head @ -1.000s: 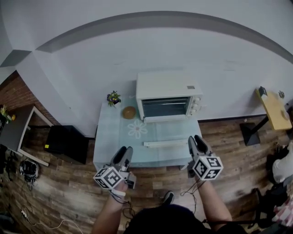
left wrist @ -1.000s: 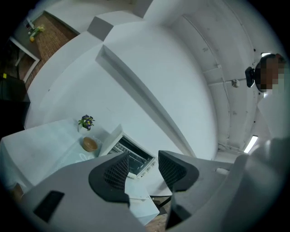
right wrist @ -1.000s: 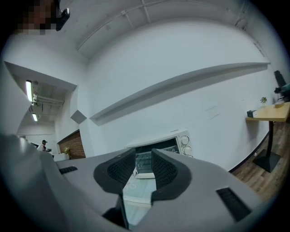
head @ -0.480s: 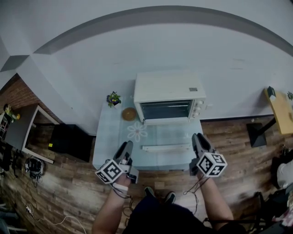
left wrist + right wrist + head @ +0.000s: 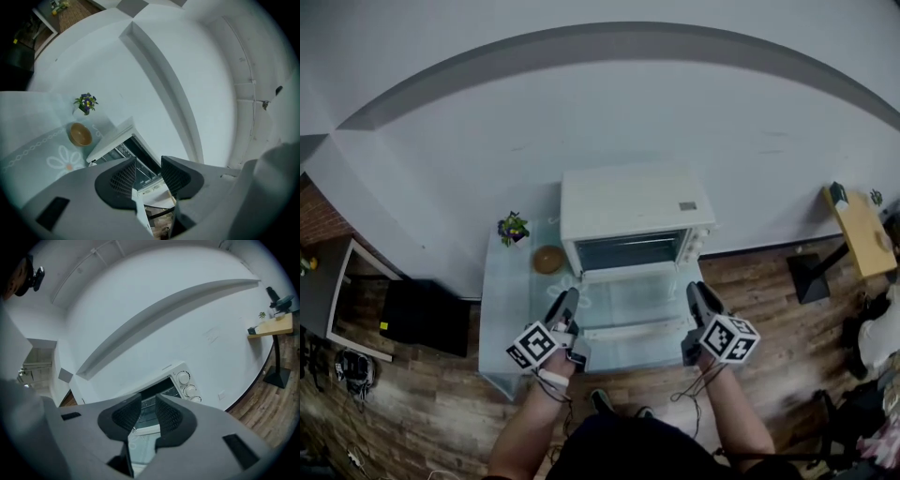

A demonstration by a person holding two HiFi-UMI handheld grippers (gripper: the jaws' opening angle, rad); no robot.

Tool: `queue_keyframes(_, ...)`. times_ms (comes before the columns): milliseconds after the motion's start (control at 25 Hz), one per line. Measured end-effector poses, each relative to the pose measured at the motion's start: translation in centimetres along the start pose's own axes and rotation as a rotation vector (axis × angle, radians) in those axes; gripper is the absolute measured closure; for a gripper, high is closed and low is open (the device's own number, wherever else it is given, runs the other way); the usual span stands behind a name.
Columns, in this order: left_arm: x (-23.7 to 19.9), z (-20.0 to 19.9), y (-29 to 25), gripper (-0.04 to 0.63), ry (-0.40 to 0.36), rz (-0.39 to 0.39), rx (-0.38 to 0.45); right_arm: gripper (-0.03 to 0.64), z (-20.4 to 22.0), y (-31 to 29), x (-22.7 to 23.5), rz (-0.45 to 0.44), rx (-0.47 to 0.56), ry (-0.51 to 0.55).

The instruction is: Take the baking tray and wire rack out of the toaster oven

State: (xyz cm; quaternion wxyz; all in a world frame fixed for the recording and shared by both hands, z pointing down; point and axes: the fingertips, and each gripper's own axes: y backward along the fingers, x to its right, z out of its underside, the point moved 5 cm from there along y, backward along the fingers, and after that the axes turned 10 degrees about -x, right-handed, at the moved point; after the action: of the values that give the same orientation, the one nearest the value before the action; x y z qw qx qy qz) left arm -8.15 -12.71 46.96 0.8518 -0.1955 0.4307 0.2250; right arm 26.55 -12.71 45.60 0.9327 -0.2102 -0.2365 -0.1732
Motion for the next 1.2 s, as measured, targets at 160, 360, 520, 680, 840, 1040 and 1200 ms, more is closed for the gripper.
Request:
queue_keyframes(160,-1.9,-1.6,-3.3,0.437,0.047,0.040,-0.034,0.523,-0.5,-2.8,-0.6,-0.005,0.019,-0.090)
queue_keyframes(360,-4.4,-2.4,-6.5,0.437,0.054,0.060,-0.102,0.526,0.1,-5.8,-0.6,-0.001,0.041,-0.267)
queue_keyframes(520,-5.8,-2.4,-8.6,0.437,0.093,0.068,-0.124,0.529,0.6,-7.1,0.4,0.037,0.056,-0.392)
queue_keyframes(680,-7.3,-2.1,-11.0,0.460,0.212,0.095,-0.110,0.537,0.9,-9.0,2.1,0.045,0.039,-0.474)
queue_keyframes(840,-8.1,-1.2,-13.3,0.460,0.265,0.078,-0.092,0.538,1.2,-11.8,4.1,0.022,-0.004,-0.537)
queue_keyframes(1040,-8.6,-1.1,-15.6,0.460,0.270,0.024,-0.038,0.543,0.7,-15.0,6.0,-0.014,-0.035,-0.576)
queue_keyframes(1200,-8.9,-1.3,-17.2,0.460,0.316,-0.023,0.021,0.538,0.1,-17.2,7.4,-0.029,-0.048,-0.591)
